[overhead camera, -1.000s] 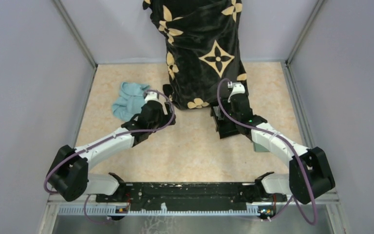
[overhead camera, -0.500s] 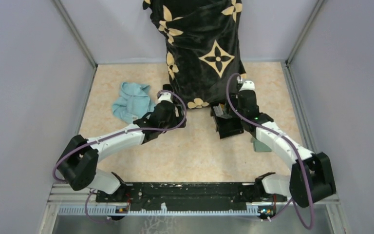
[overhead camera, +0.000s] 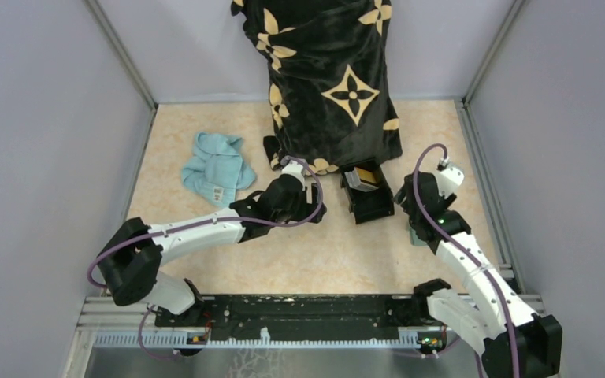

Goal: Put the credit cards into the card holder
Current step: Pick up the card holder from the center of the board, then place the card holder at the center of the board.

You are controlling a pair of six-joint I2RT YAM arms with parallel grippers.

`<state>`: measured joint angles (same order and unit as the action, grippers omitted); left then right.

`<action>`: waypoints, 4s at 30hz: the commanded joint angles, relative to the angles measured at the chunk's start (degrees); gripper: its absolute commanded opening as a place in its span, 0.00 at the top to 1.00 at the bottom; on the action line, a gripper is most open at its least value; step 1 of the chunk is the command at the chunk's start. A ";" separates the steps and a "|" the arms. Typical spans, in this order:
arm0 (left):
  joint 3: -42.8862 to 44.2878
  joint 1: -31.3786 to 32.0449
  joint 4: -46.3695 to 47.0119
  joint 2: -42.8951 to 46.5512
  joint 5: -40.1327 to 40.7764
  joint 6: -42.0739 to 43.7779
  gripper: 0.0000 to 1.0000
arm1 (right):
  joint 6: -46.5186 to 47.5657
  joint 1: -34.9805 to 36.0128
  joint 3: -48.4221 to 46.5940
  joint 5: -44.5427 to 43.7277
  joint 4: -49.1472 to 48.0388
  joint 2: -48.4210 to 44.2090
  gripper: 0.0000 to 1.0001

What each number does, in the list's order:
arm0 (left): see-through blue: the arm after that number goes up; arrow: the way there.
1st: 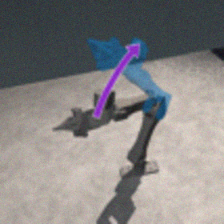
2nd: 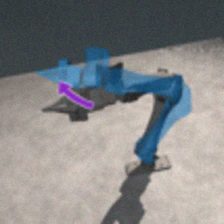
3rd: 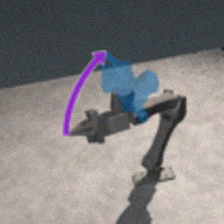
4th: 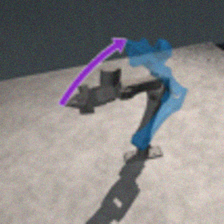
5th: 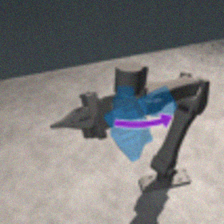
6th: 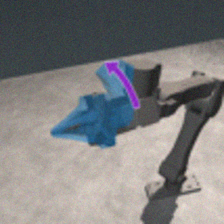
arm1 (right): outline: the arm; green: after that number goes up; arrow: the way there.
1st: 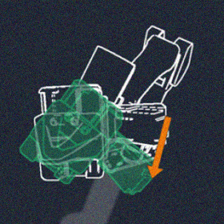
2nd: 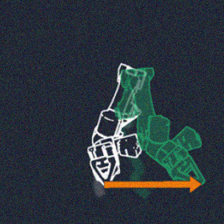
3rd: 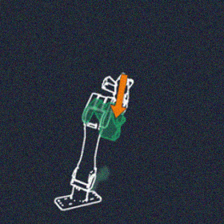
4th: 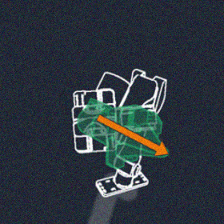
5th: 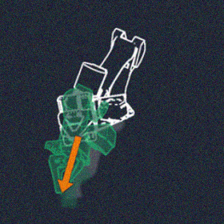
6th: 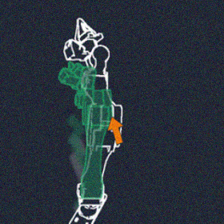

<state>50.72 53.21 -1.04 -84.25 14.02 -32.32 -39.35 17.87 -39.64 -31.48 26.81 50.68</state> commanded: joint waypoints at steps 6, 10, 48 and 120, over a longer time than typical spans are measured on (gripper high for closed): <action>0.59 2.42 2.75 0.80 -4.44 0.49 0.16 | -16.17 -0.21 4.95 -2.24 11.95 -6.27 0.29; -0.72 2.53 3.20 1.89 -5.58 0.43 0.16 | -18.13 -0.86 6.59 -2.75 11.47 -5.24 0.29; -6.59 2.51 3.23 5.97 -3.11 -2.04 0.15 | -15.37 -9.43 14.52 3.08 -8.82 6.65 0.57; -15.27 2.60 -17.00 28.79 14.05 -17.46 0.19 | 7.05 39.23 -17.94 5.33 -18.89 31.15 1.00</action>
<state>36.91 55.53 -16.80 -57.10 28.38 -47.75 -32.12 53.23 -58.96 -25.41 16.64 77.17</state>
